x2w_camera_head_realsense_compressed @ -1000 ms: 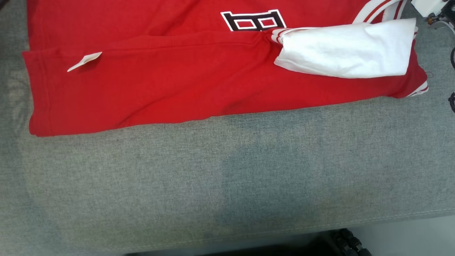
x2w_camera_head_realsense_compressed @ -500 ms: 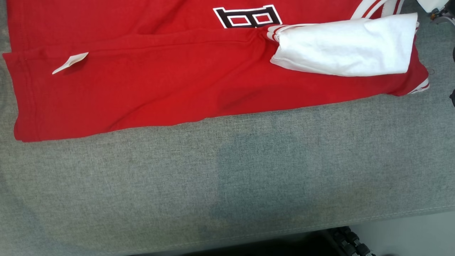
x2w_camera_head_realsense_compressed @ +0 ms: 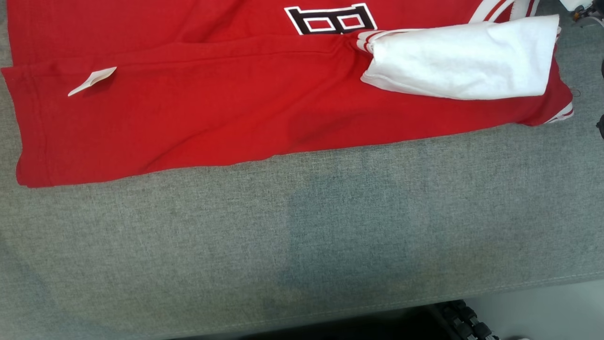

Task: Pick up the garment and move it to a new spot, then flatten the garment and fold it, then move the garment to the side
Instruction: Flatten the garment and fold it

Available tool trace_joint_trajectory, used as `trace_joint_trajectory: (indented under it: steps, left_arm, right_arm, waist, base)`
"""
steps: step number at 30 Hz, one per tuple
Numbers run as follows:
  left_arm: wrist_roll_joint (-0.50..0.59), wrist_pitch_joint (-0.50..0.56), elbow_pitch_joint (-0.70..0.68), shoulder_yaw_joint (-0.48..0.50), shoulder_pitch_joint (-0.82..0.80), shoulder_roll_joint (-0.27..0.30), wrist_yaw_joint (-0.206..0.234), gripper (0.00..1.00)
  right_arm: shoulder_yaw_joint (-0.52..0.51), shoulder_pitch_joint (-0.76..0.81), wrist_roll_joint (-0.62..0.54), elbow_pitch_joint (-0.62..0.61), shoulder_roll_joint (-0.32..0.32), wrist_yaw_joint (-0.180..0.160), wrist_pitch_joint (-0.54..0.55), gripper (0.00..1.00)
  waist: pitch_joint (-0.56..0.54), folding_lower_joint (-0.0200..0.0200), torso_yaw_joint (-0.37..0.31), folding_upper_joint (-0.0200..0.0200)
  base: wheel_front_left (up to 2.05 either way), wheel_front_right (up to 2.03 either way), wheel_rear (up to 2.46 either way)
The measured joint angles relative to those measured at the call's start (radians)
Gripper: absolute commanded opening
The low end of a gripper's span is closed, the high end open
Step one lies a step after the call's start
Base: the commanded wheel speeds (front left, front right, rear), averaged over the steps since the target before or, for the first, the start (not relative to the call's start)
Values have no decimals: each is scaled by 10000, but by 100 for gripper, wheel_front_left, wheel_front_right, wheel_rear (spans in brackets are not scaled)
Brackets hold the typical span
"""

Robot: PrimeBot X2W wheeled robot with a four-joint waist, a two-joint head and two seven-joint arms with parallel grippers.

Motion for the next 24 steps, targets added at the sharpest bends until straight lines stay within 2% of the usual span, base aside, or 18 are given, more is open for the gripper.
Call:
trace_joint_trajectory:
  steps: [13,14,15,16,18,22,23,24]
  left_arm:
    - [15,382,-67,-280,-214,-140,0,100]
    - [13,439,-94,-313,-215,-153,0,85]
    - [13,516,-115,-359,-216,-161,0,78]
    - [15,531,-127,-414,-216,-169,0,64]
    - [15,619,-128,-497,-216,-184,2,51]
    - [15,646,-127,-522,-216,-230,2,38]
    - [15,648,-127,-529,-215,-244,2,31]
    - [15,648,-128,-529,-214,-265,2,17]
  right_arm:
    - [21,-74,0,238,151,123,-138,100]
    - [21,-75,0,253,155,128,-142,100]
    - [23,-76,0,274,157,163,-148,100]
    - [25,-77,0,290,159,165,-148,100]
    - [35,-81,0,332,165,171,-153,100]
    - [54,-82,0,412,167,244,-221,100]
    - [61,-82,0,431,167,245,-221,100]
    - [65,-83,0,447,167,247,-221,100]
  waist:
    - [12,0,-122,0]
    - [8,0,-123,0]
    - [4,0,-122,0]
    - [-2,0,-120,0]
    - [-18,0,-114,0]
    - [-46,0,-94,0]
    - [-56,0,-86,0]
    - [-66,0,-76,0]
  base:
    - [0,0,0]
    - [0,0,0]
    - [0,0,0]
    - [0,0,0]
    - [0,0,0]
    - [0,0,0]
    - [0,0,0]
    - [0,0,0]
